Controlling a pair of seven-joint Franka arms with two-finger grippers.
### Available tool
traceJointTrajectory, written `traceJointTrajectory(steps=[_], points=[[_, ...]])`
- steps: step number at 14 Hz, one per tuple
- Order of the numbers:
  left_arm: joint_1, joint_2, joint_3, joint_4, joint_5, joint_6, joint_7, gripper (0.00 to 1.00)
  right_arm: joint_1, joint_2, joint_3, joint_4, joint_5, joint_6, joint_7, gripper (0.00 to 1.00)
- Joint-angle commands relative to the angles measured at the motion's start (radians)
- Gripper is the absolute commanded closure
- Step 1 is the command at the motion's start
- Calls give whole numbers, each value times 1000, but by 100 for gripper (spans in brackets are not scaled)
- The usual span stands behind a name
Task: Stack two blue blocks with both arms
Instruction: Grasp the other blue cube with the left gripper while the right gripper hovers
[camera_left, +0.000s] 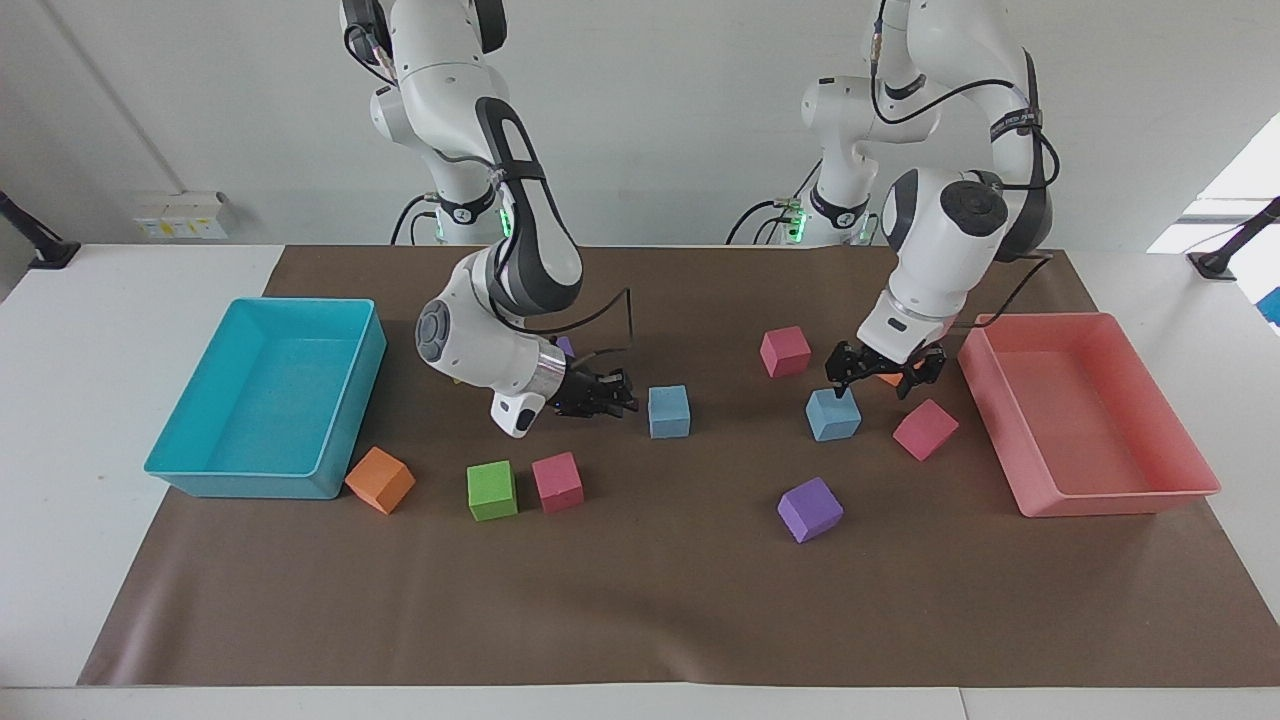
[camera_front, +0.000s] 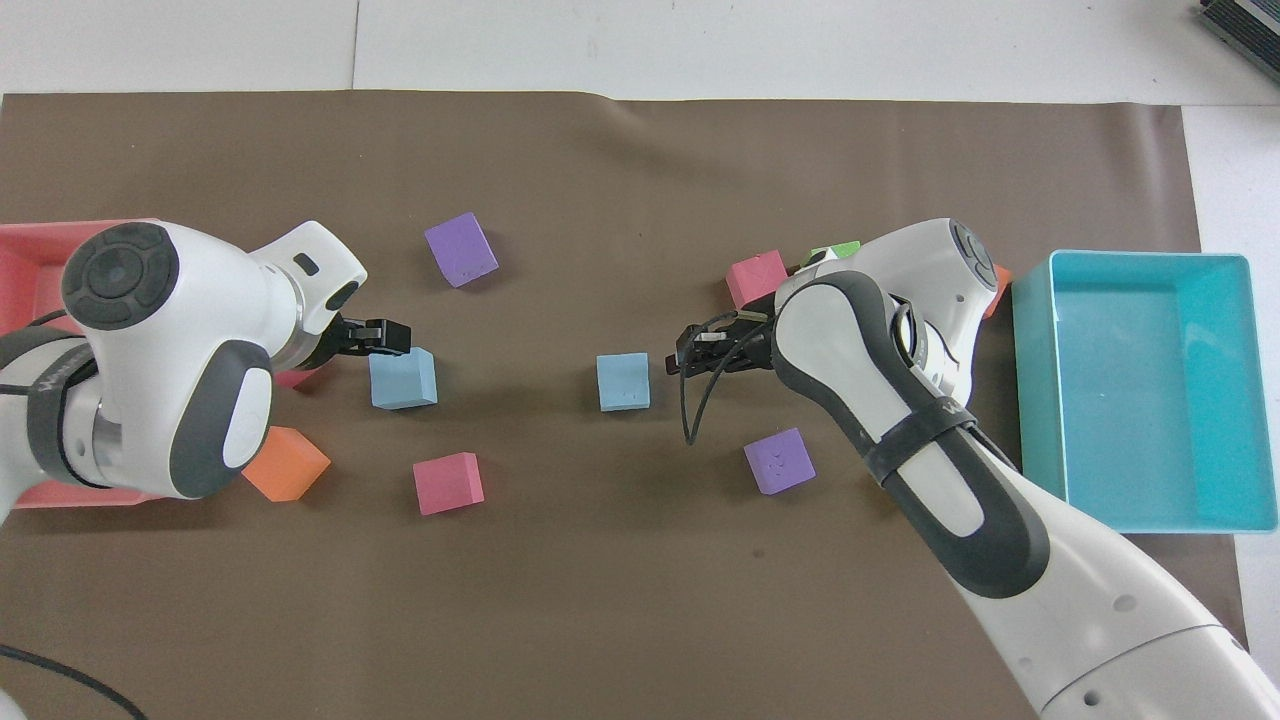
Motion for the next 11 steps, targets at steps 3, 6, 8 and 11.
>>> traceJointTrajectory(steps=[3, 6, 8, 11], points=[[-49, 28, 17, -145, 2, 238, -50, 0, -3, -18, 5, -75, 98, 42, -101, 100], [-53, 37, 17, -151, 2, 240, -52, 0, -7, -15, 5, -103, 170, 48, -155, 100], [-54, 50, 16, -168, 2, 235, -50, 0, -15, -15, 3, -109, 173, 62, -178, 100], [-57, 43, 16, -182, 2, 237, -49, 0, -32, -6, 4, -108, 178, 65, -179, 100]])
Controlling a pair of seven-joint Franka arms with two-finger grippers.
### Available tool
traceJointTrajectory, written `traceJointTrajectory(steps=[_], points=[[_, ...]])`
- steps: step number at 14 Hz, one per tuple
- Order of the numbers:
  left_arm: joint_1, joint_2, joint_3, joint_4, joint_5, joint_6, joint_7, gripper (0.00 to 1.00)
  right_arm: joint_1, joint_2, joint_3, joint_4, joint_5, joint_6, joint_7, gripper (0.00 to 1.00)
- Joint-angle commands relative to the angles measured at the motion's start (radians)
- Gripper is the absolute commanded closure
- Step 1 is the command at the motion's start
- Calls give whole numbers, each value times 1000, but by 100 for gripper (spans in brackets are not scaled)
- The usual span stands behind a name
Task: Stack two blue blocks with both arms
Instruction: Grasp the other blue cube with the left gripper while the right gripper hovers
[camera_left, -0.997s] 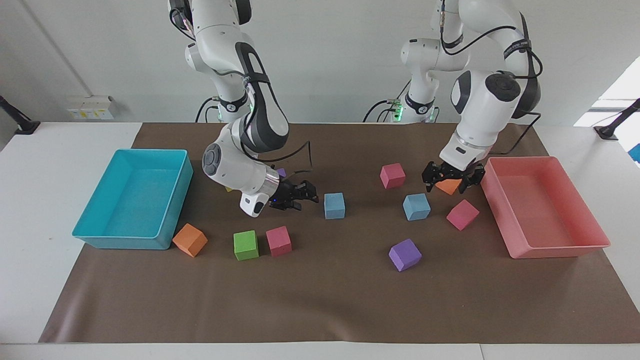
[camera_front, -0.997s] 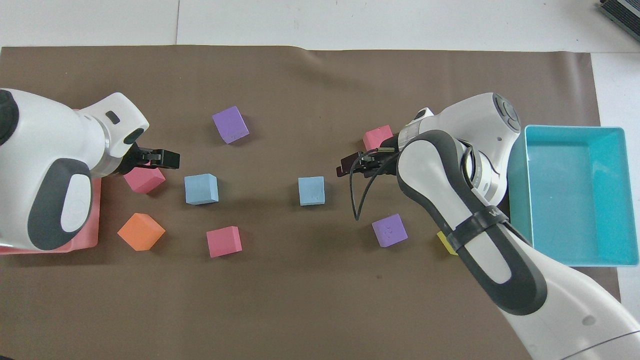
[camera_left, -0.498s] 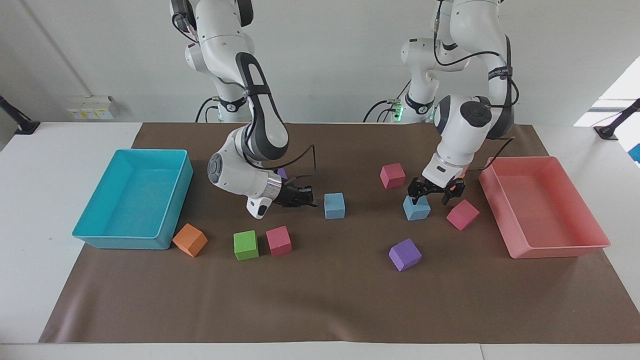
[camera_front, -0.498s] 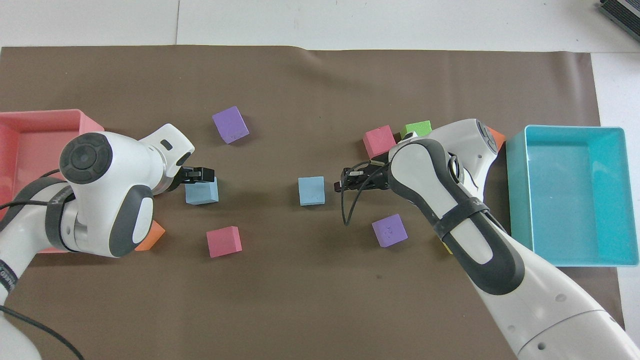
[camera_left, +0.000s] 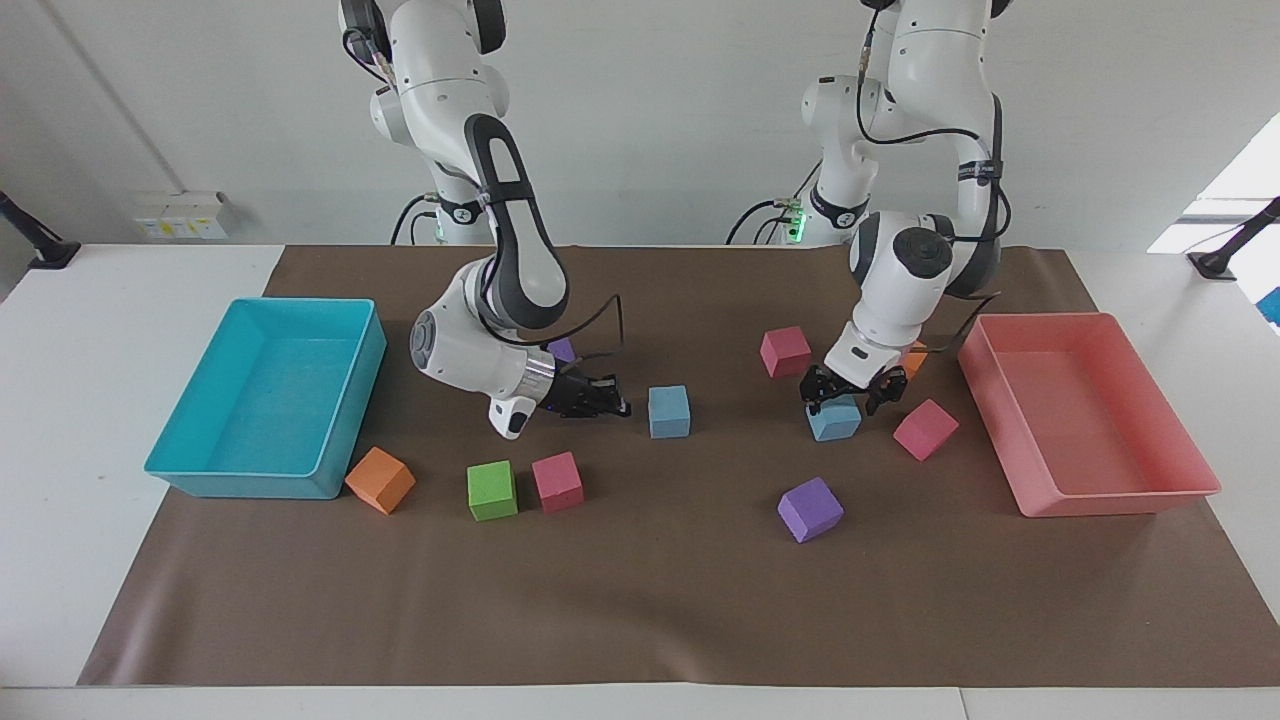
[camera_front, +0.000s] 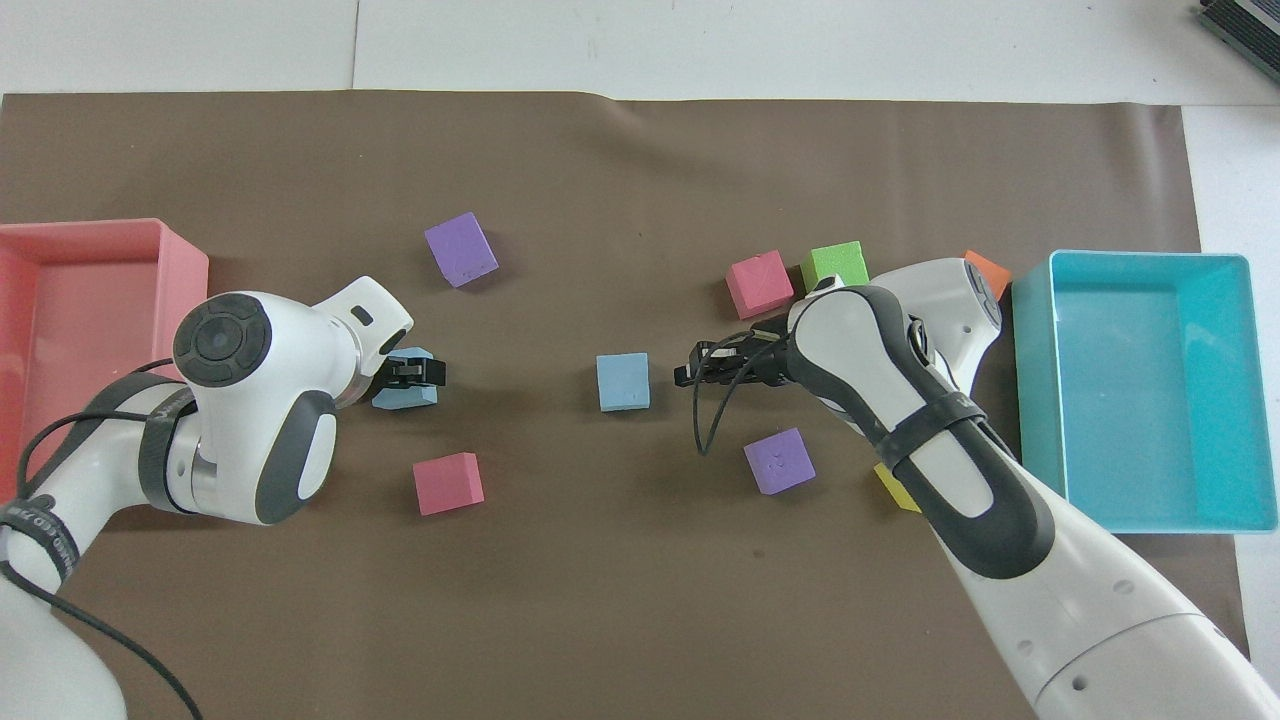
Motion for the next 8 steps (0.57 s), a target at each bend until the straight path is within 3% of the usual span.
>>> traceJointTrajectory(steps=[1, 5, 6, 8], points=[[-22, -13, 17, -25, 2, 23, -14, 0, -26, 3, 10, -17, 50, 18, -44, 100], [-22, -10, 17, -22, 2, 27, -14, 0, -20, 21, 10, -10, 187, 74, -61, 100], [-23, -10, 17, -21, 2, 27, -14, 10, -22, 21, 8, -10, 190, 74, -63, 100], [-22, -8, 18, -16, 2, 28, -14, 50, -26, 20, 10, -14, 188, 55, -79, 100]])
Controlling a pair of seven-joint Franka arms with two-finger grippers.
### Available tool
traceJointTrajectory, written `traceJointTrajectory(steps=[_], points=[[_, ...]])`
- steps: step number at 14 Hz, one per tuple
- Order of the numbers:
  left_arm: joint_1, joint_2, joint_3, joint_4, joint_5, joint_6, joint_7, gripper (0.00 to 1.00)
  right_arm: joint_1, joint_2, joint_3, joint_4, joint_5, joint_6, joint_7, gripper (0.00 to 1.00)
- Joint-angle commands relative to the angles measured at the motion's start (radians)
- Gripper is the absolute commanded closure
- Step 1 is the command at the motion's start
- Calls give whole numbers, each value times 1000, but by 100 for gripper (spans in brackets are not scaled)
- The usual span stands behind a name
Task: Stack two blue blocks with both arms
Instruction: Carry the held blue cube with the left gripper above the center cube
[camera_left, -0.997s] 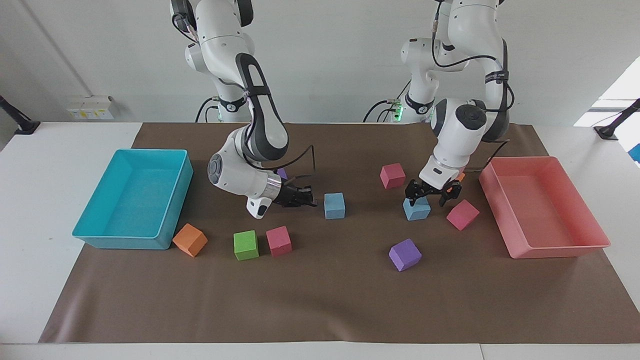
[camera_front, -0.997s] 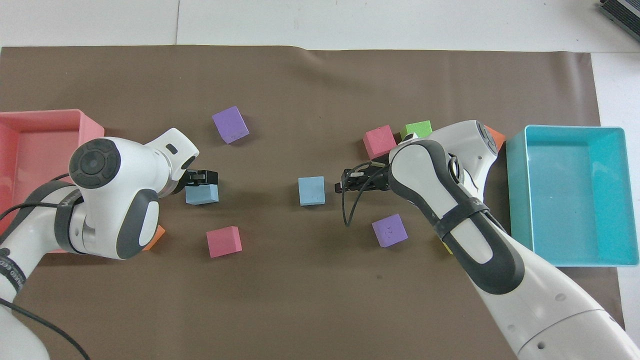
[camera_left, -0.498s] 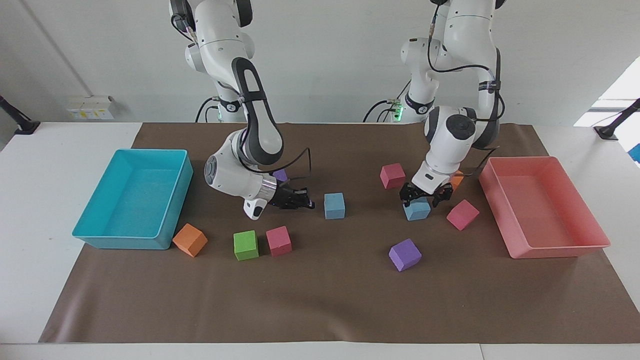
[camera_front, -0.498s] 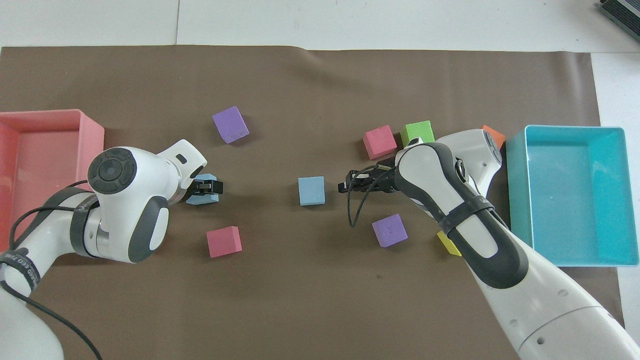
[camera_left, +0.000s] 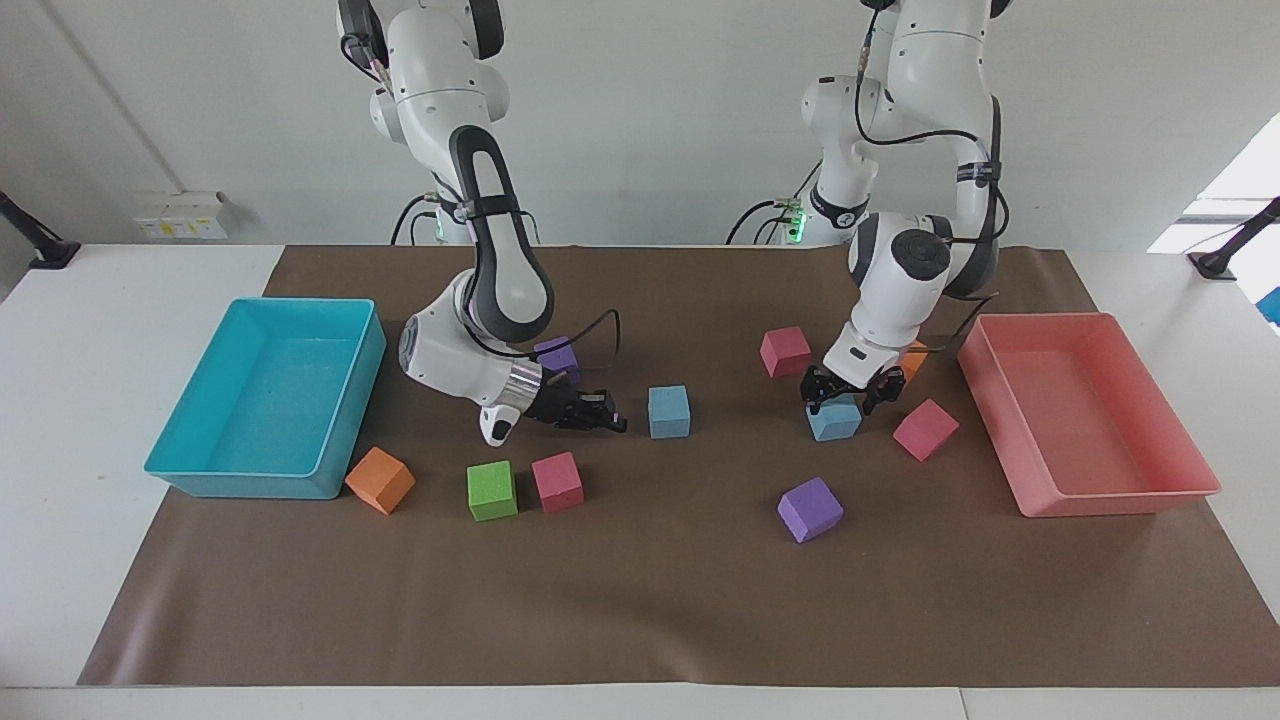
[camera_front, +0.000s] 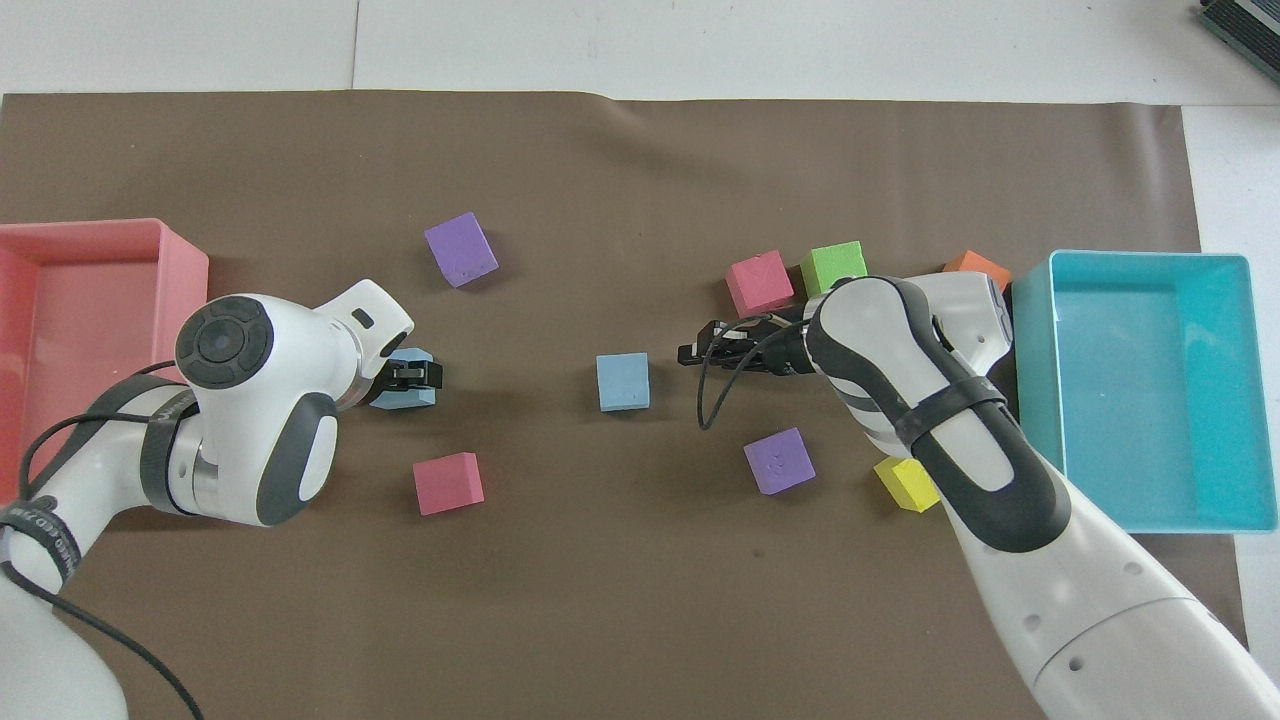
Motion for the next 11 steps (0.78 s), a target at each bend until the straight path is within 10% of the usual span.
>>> traceJointTrajectory(steps=[1, 3, 11], points=[[-22, -7, 18, -11, 2, 25, -11, 76, -9, 0, 6, -9, 34, 0, -59, 100], [-22, -1, 18, 9, 2, 8, -19, 99, -10, 0, 6, -7, 34, 4, -57, 100], [-75, -1, 16, 230, 17, -219, -72, 99, -10, 0, 6, -7, 34, 1, -60, 100]])
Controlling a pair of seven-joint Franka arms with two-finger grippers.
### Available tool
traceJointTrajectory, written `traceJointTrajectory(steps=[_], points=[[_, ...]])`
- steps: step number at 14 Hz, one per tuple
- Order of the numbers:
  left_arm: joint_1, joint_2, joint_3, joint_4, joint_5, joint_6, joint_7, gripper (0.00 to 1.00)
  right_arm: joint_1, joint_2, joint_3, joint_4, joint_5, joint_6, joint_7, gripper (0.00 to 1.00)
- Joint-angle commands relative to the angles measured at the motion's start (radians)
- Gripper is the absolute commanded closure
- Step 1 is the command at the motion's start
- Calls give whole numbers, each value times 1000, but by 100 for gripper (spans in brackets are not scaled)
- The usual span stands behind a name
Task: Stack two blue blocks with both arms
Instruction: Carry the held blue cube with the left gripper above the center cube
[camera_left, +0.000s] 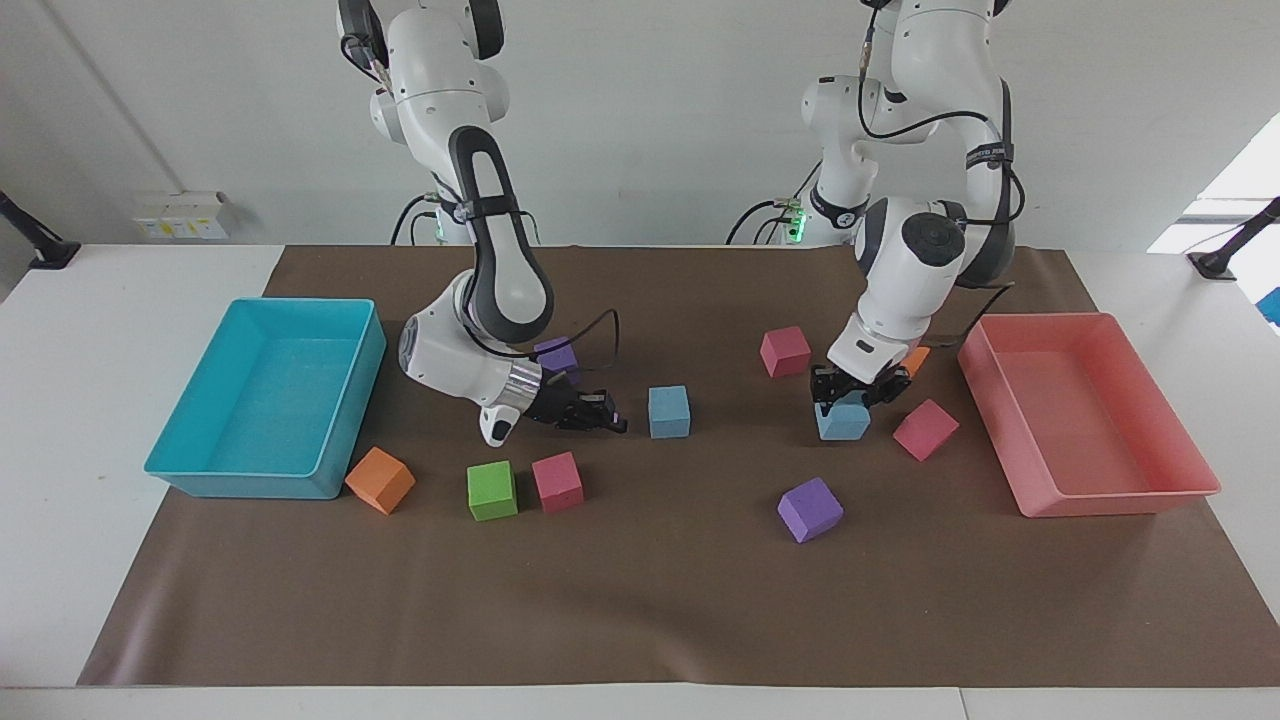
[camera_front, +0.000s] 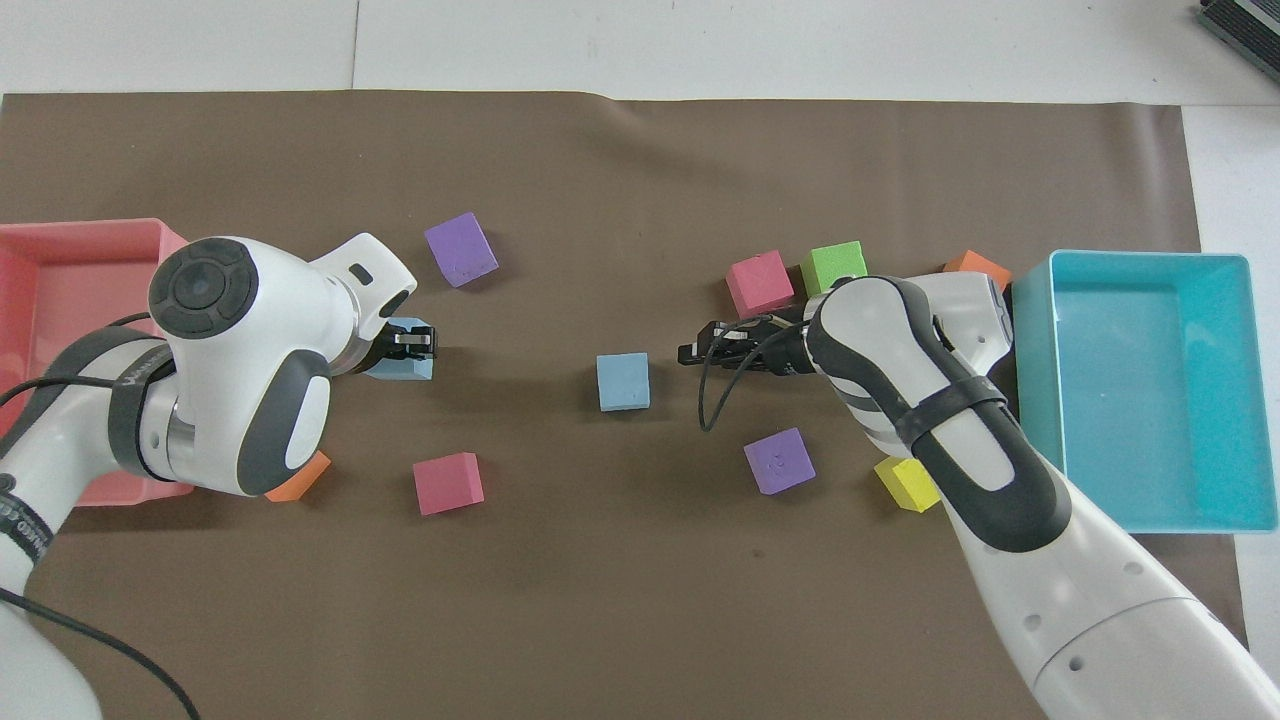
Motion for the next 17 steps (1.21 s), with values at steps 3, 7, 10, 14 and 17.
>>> traceJointTrajectory(steps=[3, 7, 10, 14, 17], points=[[-105, 37, 17, 122, 16, -46, -159, 99, -8, -1, 7, -9, 34, 0, -46, 100], [-170, 54, 15, 179, 12, -106, -198, 99, -8, 0, 7, -10, 34, 3, -46, 100], [-197, 54, 14, 177, 3, -95, -224, 99, -8, -1, 5, -13, 25, 7, -46, 100], [-194, 54, 14, 168, 4, -106, -224, 99, 7, -3, 4, -22, 17, 20, -14, 100], [-201, 51, 14, 166, 4, -133, -224, 99, -10, -9, 4, -55, -5, 1, -23, 100]])
